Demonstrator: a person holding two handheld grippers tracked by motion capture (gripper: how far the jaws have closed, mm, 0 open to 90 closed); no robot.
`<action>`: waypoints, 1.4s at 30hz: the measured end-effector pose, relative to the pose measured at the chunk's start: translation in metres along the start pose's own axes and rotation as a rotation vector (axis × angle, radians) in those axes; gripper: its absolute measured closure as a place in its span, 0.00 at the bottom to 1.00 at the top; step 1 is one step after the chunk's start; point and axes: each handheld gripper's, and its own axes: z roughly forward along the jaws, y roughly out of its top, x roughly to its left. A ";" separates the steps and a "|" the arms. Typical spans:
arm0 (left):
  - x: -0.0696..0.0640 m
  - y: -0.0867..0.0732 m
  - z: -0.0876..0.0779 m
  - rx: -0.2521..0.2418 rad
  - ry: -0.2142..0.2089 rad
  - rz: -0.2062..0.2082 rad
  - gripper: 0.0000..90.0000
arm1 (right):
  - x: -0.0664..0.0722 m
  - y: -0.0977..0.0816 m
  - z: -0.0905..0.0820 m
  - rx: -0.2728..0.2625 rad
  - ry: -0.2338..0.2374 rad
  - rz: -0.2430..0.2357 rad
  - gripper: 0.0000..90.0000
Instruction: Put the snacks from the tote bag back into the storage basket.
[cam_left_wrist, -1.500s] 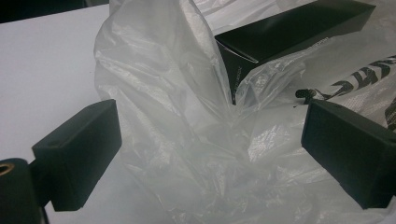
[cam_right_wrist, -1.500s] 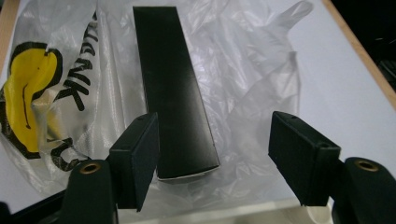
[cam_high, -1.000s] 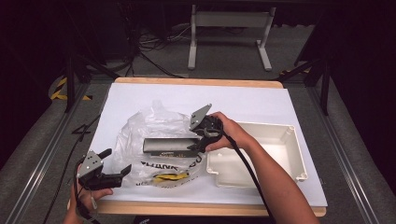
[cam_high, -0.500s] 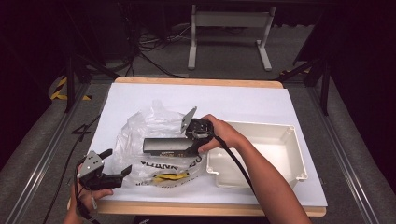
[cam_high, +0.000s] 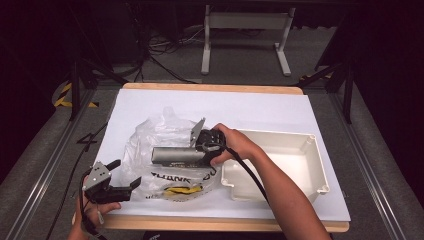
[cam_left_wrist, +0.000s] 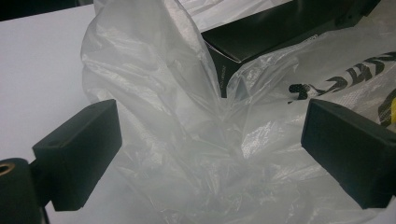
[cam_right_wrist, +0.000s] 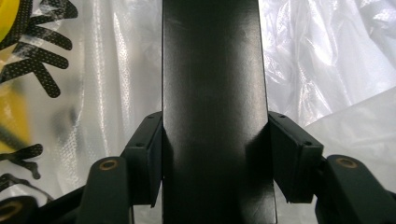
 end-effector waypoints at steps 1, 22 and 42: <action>0.000 0.000 0.000 0.000 0.000 0.000 0.07 | 0.000 0.000 0.000 -0.004 -0.003 0.005 0.48; 0.000 0.000 -0.001 -0.002 0.008 -0.001 0.07 | 0.006 0.004 -0.034 -0.097 -0.057 -0.020 0.48; 0.000 0.002 -0.005 -0.029 0.009 -0.002 0.06 | 0.013 0.004 -0.065 -0.168 -0.091 -0.047 0.48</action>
